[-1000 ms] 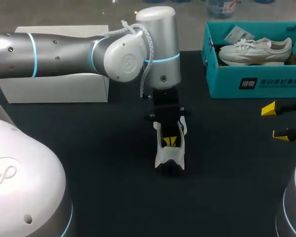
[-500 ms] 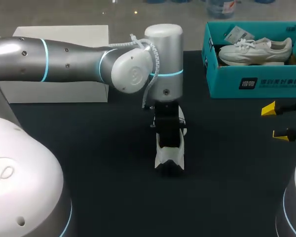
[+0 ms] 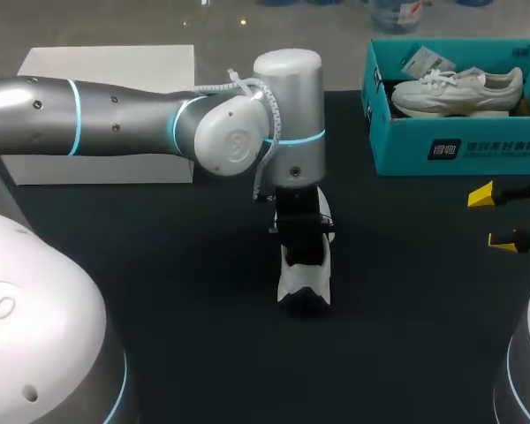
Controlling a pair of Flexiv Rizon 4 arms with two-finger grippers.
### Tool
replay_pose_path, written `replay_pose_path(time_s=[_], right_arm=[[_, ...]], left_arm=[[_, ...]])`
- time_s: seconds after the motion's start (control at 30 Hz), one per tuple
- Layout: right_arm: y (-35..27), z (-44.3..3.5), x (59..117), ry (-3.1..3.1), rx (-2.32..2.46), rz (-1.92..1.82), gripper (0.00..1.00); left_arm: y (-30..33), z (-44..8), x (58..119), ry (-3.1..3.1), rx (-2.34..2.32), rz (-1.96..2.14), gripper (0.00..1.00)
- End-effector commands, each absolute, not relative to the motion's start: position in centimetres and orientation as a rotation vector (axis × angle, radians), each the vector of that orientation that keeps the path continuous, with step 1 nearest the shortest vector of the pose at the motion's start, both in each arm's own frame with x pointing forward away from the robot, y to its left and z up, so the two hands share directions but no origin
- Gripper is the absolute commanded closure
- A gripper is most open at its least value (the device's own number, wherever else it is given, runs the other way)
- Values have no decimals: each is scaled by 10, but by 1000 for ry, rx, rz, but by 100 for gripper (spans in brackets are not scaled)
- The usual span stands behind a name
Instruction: Take the shoe out of the shoebox, open the shoe tongue, remove and reinsert the insole, then place the shoe into the shoebox
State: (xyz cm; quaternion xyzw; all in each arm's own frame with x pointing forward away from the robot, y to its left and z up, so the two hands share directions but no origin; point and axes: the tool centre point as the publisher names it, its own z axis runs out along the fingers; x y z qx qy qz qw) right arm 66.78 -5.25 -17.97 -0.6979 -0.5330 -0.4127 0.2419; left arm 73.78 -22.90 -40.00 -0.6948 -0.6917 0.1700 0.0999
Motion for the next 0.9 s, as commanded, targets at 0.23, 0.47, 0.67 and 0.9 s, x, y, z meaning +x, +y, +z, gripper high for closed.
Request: replay_pose_path(time_s=[0.23,0.47,0.67,0.9], right_arm=[[-52,-179,664,-1455,-1916,-1130,0],[-52,-179,664,-1455,-1916,-1130,0],[-52,-179,664,-1455,-1916,-1130,0],[-52,-179,664,-1455,-1916,-1130,0]], left_arm=[[-240,-412,723,-2008,-2108,571,100],[-244,-422,725,-2030,-2110,492,100],[-232,-388,742,-2150,-2156,376,100],[-228,-364,764,-2278,-2190,289,100]])
